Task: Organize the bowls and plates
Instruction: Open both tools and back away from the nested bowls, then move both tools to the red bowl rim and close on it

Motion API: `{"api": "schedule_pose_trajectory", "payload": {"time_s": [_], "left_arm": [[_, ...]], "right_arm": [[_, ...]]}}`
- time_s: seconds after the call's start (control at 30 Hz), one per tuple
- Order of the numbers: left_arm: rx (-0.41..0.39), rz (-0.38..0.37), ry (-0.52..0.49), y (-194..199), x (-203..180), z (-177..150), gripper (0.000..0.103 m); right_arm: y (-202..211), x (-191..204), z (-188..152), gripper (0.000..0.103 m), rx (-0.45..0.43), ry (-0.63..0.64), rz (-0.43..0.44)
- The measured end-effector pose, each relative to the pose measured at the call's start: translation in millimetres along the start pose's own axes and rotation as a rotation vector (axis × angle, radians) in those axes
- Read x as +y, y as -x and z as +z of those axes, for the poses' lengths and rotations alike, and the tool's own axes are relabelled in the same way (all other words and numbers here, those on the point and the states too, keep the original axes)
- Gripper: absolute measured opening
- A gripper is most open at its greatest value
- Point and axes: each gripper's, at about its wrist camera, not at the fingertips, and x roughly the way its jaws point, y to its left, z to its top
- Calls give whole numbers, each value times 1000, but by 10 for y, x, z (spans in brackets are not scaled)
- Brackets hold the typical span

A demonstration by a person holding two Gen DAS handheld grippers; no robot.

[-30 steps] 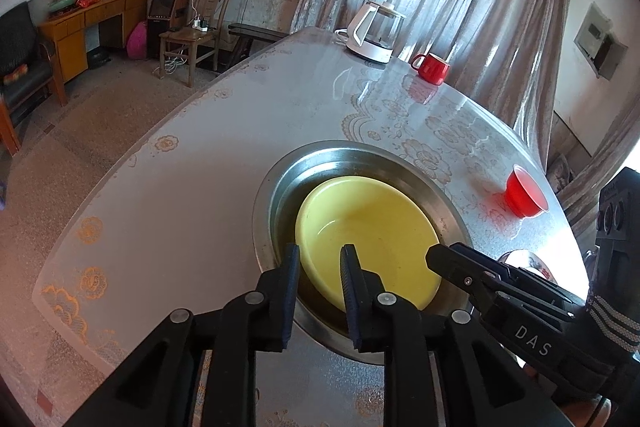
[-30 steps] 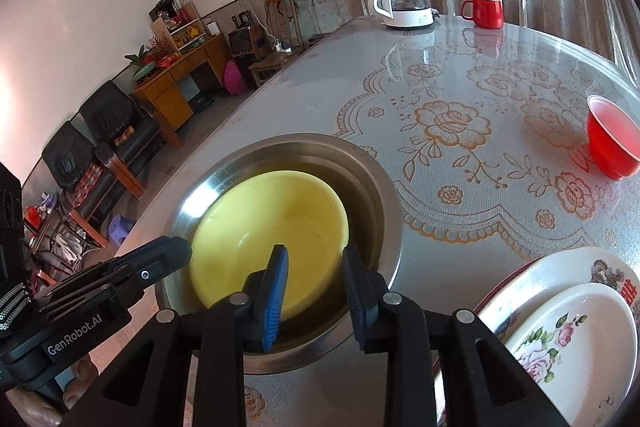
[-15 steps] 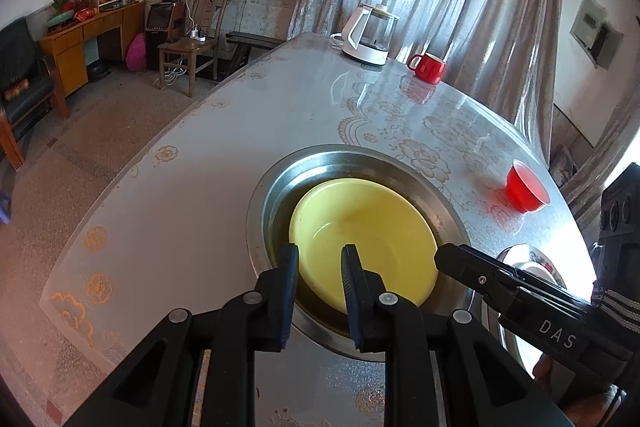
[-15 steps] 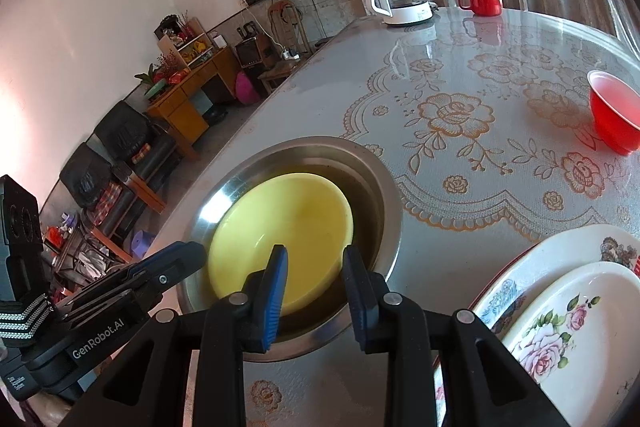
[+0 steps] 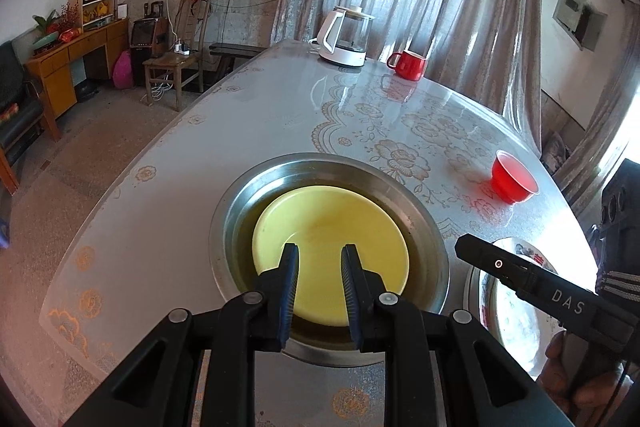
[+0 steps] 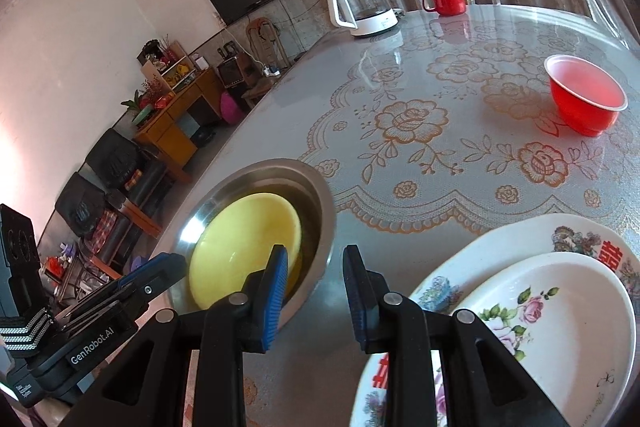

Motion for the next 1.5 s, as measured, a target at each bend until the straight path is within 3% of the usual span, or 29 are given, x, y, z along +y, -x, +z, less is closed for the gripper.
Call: {"api": "schedule_pose_trajectory", "payload": {"time_s": [0.23, 1.03, 1.5], "left_arm": [[4, -29, -46, -41, -208, 49, 24], [68, -130, -197, -283, -941, 72, 27], [103, -199, -219, -524, -1333, 315, 31]], "right_arm": [[170, -333, 50, 32, -31, -80, -39], [729, -1356, -37, 33, -112, -303, -181], [944, -1741, 116, 33, -170, -368, -197]]}}
